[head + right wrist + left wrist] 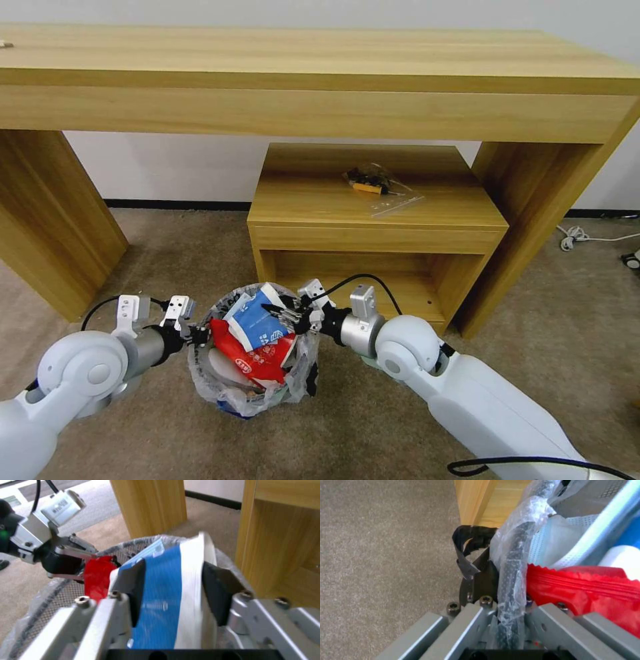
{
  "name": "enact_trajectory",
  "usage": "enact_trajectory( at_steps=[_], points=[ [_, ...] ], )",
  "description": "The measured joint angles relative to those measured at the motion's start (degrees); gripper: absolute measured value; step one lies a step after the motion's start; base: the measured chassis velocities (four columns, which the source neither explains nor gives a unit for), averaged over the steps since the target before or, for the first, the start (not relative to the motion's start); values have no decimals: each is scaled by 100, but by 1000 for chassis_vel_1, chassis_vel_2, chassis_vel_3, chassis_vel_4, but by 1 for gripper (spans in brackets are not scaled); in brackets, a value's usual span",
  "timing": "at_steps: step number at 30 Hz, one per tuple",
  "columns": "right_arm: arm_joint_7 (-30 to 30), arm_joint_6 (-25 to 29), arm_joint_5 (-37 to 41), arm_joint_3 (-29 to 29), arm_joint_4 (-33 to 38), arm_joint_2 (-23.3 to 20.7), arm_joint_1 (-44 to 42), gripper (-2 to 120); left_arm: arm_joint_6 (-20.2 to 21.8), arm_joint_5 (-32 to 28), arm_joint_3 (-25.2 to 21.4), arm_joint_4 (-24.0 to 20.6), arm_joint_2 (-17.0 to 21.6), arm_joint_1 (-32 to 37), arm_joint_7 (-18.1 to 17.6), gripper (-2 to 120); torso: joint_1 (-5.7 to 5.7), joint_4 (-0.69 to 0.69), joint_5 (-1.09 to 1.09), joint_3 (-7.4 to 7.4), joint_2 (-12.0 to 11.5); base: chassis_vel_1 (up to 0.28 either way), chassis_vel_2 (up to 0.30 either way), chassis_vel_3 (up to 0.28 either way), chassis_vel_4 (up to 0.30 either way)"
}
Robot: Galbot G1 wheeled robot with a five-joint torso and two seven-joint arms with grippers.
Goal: Pick up the trash bin and place the garbage on the floor into it.
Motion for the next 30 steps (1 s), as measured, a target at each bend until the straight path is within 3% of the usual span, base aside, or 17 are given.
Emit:
enact_trajectory(
  at_steps=[13,21,24,25,27,29,30],
  points=[
    [12,211,8,526,308,-233,-170,95,0,-38,-192,117,-47,91,-30,0,0,0,1,0,0,0,0,0,0],
    [7,647,-876,1072,509,-527,-758,100,0,15,-430,392,-121,246,-4,0,0,0,1,0,0,0,0,0,0],
    [104,1366,-1714,1688,486,-580,-1523,100,0,128,-561,628,-216,279,47,0,0,-1,1,0,0,0,0,0,0],
    [104,1366,-1714,1688,486,-580,-1523,100,0,128,-561,628,-216,279,47,0,0,-1,1,0,0,0,0,0,0],
    [88,1777,-2276,2410,476,-515,-2270,100,0,352,-658,779,-260,338,193,0,-1,-1,1,-1,0,0,0,0,0],
    [81,1812,-2323,2499,474,-505,-2366,100,0,405,-671,803,-266,346,221,0,-1,-1,1,-1,0,0,0,0,0],
    [-10,1994,-2535,3026,474,-440,-2921,100,0,594,-714,910,-297,373,326,0,-1,-1,2,-1,0,0,0,0,0]
  ],
)
